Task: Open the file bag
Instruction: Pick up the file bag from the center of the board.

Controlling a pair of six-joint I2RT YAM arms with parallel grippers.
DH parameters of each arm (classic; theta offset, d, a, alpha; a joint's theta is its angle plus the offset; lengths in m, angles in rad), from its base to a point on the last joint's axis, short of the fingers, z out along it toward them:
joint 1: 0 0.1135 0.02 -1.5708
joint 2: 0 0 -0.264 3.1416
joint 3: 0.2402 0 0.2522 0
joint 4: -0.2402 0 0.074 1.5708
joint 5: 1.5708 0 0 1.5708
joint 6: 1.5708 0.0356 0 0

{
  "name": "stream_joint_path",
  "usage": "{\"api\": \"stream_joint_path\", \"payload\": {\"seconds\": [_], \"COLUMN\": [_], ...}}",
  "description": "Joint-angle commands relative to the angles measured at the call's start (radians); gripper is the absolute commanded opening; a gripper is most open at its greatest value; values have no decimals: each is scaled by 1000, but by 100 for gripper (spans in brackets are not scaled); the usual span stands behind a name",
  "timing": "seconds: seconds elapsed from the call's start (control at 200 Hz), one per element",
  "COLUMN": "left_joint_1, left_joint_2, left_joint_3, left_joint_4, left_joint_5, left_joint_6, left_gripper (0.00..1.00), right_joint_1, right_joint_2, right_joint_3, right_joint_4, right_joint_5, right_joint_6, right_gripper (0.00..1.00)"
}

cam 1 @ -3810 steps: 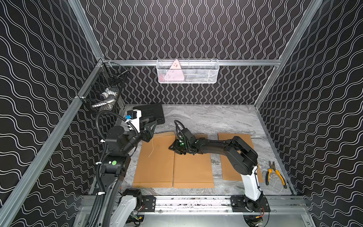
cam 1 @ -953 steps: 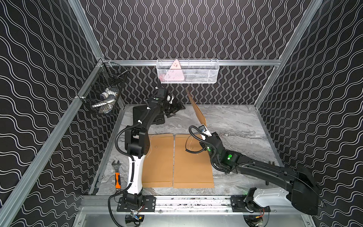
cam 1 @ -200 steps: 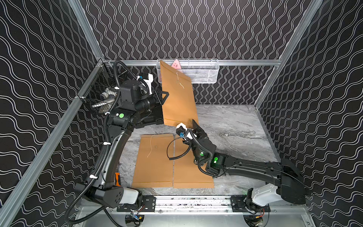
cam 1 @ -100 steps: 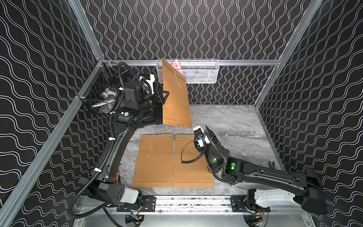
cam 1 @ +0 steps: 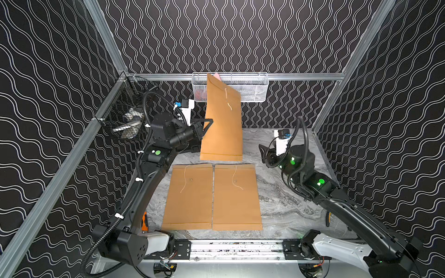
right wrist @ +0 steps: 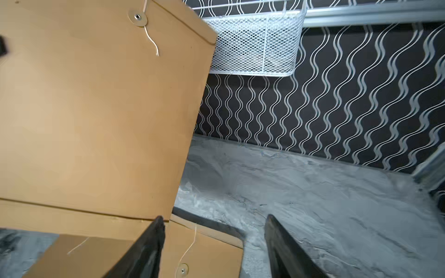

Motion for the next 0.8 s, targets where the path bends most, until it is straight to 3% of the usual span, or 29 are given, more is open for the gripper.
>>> {"api": "stream_joint_path", "payload": {"seconds": [0.0, 0.19, 0.29, 0.48, 0.796], "left_joint_1": [2, 1, 1, -1, -27], "left_joint_2": [-29, -66, -72, -74, -52], "left_joint_3": [-43, -123, -163, -248, -300], "left_joint_4": [140, 228, 308, 499, 624], "left_joint_5": [96, 172, 198, 221, 226], "left_joint_6": [40, 25, -19, -136, -207], "left_gripper": [0, 0, 0, 0, 0], "right_joint_1": [-124, -366, -418, -425, -420], "right_joint_2": [28, 97, 146, 237, 337], "right_joint_3": [19, -19, -27, -17, 10], "right_joint_4": [5, 223, 338, 451, 609], "right_joint_5": [-415, -788, -911, -1012, -1088], "right_joint_6": [175, 397, 478, 525, 606], "right_gripper": [69, 72, 72, 72, 72]}}
